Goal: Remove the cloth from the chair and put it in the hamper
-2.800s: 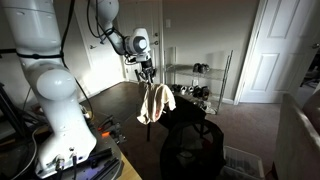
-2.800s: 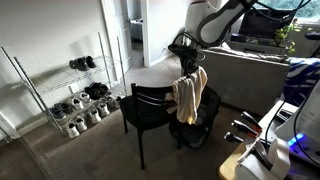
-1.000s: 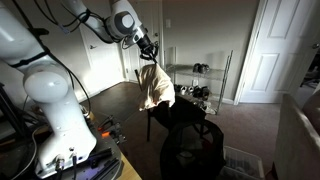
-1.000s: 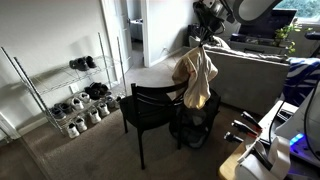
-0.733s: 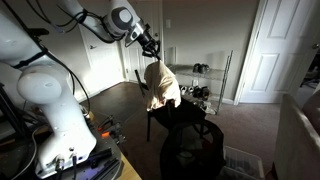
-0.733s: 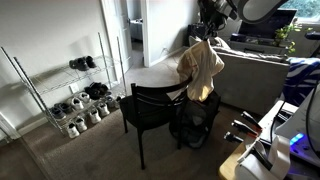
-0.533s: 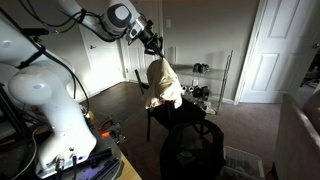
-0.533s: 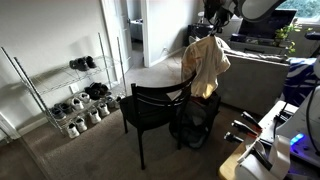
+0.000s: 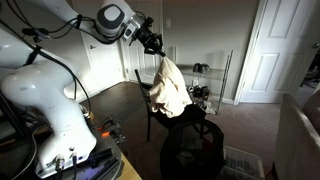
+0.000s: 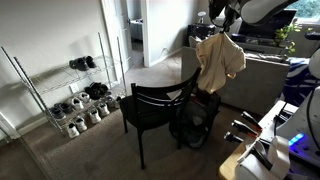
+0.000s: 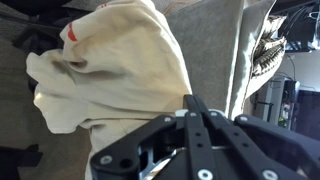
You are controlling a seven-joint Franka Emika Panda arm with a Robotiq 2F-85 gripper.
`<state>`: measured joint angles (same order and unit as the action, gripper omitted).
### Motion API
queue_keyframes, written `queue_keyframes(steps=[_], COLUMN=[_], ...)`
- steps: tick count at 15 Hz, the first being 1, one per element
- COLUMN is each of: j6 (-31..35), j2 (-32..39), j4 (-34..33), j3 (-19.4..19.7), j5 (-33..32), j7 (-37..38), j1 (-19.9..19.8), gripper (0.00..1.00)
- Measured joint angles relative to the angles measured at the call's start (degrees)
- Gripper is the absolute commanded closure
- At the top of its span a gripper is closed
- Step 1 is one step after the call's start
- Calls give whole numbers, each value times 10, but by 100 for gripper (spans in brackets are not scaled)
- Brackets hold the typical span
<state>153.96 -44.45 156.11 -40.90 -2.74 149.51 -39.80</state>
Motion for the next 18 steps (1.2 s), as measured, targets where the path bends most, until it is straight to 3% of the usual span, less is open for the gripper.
queue_keyframes(steps=[3, 6, 11, 14, 18], j6=[3, 4, 4, 4, 4], j2=[-18, -35, -63, -65, -48], j4=[-1, -15, -43, -57, -74], j3=[-32, -65, -85, -103, -123], j5=[31, 44, 44, 44, 44], j7=[0, 0, 0, 0, 0], j1=[-26, -90, -188, -213, -217], gripper=[100, 100, 100, 100, 100])
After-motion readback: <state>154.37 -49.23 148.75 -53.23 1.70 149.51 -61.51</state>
